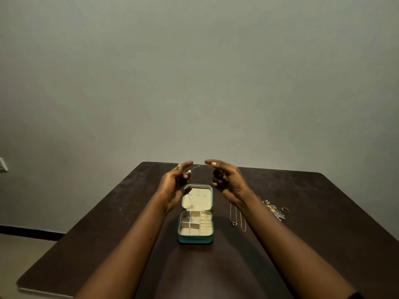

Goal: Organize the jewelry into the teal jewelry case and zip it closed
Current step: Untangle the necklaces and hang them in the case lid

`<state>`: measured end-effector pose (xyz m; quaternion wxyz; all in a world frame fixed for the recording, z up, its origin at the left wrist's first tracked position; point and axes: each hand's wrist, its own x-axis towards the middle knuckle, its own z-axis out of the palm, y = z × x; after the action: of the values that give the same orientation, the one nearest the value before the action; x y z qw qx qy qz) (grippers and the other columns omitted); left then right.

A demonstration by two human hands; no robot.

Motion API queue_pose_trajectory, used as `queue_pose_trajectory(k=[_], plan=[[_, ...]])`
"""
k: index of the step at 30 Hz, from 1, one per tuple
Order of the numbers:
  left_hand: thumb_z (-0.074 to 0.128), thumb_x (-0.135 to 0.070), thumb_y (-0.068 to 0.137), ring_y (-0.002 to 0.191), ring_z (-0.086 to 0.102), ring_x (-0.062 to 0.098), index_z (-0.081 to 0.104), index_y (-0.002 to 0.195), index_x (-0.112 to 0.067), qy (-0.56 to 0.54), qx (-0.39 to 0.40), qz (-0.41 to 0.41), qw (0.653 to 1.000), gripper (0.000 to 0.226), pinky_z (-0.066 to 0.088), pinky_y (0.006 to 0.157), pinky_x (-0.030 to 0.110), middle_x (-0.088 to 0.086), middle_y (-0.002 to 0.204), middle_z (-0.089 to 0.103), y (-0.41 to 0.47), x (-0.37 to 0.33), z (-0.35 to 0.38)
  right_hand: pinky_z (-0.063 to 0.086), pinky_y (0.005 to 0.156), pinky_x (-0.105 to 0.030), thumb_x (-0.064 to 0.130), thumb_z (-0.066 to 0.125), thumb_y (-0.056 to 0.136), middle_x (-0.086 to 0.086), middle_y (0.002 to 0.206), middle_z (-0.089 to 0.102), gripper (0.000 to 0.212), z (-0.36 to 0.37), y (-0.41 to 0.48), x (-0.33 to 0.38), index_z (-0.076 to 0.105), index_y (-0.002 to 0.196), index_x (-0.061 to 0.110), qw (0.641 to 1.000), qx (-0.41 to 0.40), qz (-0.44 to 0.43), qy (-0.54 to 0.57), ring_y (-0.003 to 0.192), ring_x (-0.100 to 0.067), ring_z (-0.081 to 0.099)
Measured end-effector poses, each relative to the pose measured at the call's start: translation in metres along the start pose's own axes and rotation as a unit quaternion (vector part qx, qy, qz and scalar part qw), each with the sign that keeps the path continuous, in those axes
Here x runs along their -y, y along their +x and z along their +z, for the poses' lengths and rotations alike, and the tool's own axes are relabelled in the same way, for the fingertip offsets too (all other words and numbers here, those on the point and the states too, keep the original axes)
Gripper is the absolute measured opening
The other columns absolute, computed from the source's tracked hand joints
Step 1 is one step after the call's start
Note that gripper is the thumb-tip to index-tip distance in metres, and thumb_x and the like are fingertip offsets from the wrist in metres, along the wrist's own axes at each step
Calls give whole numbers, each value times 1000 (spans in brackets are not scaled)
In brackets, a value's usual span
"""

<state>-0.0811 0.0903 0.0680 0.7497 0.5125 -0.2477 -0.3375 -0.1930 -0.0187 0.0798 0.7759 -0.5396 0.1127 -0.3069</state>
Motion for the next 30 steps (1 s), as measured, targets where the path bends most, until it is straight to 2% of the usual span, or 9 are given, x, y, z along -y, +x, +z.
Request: queue_pose_trajectory(k=[4,8,11,15,18,20,24,27,30], plan=[[40,-28,99,60,31,10,66,105,-16,75,-10,10,997,29,31,62,26,-3,64,32,-1,1,-2,25,38,-16,-1,45,88,9,45,39,23,-5,4,10,64,98,5,999,29,1,37,36,-3,29],[45,-25,97,55,23,11,68,99,-12,131,-8,29,991,27,23,53,25,-2,62,25,-3,4,-7,26,35,-15,-3,42,88,4,60,50,25,-12,7,20,62,100,6,998,30,-13,61,38,-3,34],[51,-34,94,57,27,10,70,96,-13,189,7,31,982,29,26,53,23,-2,62,29,-7,4,-8,29,36,-15,-3,43,87,2,70,55,26,-17,8,25,62,102,8,998,23,-12,52,40,-3,41],[54,-35,92,59,28,11,71,95,-21,223,27,29,974,22,25,54,24,7,77,42,-5,6,-8,32,36,-14,-10,45,85,0,75,61,31,-24,11,30,61,104,8,998,24,-19,45,42,-3,46],[51,-28,95,54,27,10,68,96,-18,206,0,29,978,20,24,51,22,-1,61,35,-2,7,-8,31,37,-14,-21,43,79,-2,72,59,38,-28,10,34,62,96,7,998,1,-38,-46,46,-5,47],[49,-27,96,52,28,9,64,96,-16,181,-26,33,983,19,24,50,23,-4,55,32,0,8,-9,32,40,-13,-25,41,74,-5,71,58,40,-31,9,34,63,89,5,977,-43,-61,-202,55,-9,49],[54,-24,93,60,46,7,63,86,-16,171,-66,55,982,13,32,56,21,-2,70,58,0,11,-8,45,65,-15,-16,53,76,-4,77,67,32,-37,14,30,72,88,6,874,-160,-120,-442,71,-10,62],[60,-18,89,69,58,9,63,76,-15,132,-136,72,979,14,40,62,23,1,77,66,3,16,-7,52,79,-24,-8,56,79,-4,85,73,28,-45,19,28,75,91,9,830,-230,-149,-485,80,-13,67],[62,-15,88,74,61,14,64,74,-17,130,-175,83,972,14,44,65,25,3,76,67,8,21,-12,58,68,-29,-5,56,80,-8,87,73,25,-53,22,31,75,90,10,841,-277,-144,-441,69,-17,66]])
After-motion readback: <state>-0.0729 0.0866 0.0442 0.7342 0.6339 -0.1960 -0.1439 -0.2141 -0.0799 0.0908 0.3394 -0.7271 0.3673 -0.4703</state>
